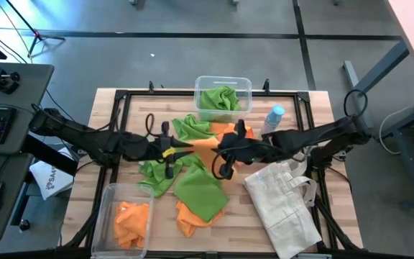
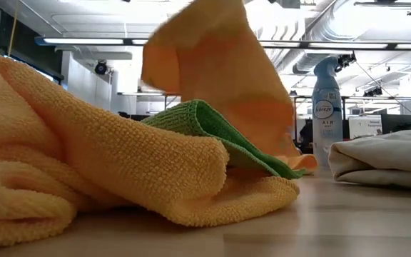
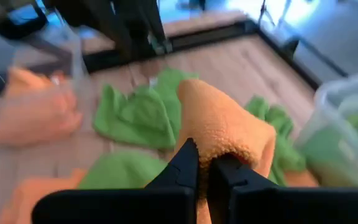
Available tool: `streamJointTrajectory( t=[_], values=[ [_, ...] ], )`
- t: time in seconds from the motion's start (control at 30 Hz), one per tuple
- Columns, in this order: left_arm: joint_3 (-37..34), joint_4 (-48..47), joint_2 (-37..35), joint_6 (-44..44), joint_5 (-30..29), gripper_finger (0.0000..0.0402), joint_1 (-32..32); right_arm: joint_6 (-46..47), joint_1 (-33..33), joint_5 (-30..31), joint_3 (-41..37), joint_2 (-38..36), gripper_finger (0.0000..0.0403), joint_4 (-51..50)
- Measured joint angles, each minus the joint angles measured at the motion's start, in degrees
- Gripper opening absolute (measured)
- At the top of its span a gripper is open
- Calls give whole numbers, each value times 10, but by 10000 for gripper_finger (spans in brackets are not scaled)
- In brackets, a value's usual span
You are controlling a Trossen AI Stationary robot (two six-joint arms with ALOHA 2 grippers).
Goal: Sort microfiber towel by color & place in baskets
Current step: Put the orange microfiber towel into the bottom transparent bin
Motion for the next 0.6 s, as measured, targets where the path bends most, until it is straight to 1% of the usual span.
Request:
streamJointTrajectory(
  t=[0.1, 0.17, 0.27, 0.33, 0.43, 0.5, 0.6],
  values=[
    [0, 33, 0, 5, 2, 87, 0, -30, 1, 3, 38, 1, 2, -13],
    [0, 41, 0, 11, 15, 101, 0, -36, 1, 3, 50, 1, 2, -13],
    [0, 53, 0, 12, 22, 124, 0, -52, 1, -6, 57, 2, 2, -15],
    [0, 63, 0, 15, 15, 141, 0, -55, 1, -29, 57, 3, 1, -15],
    [0, 76, 0, 25, 7, 159, 0, -64, 2, -37, 57, 10, 1, -13],
    [0, 78, 0, 25, 7, 167, 0, -87, 3, -42, 57, 18, 1, 11],
    [0, 79, 5, 21, 18, 171, 0, -144, 3, -56, 57, 30, 1, 67]
  ],
)
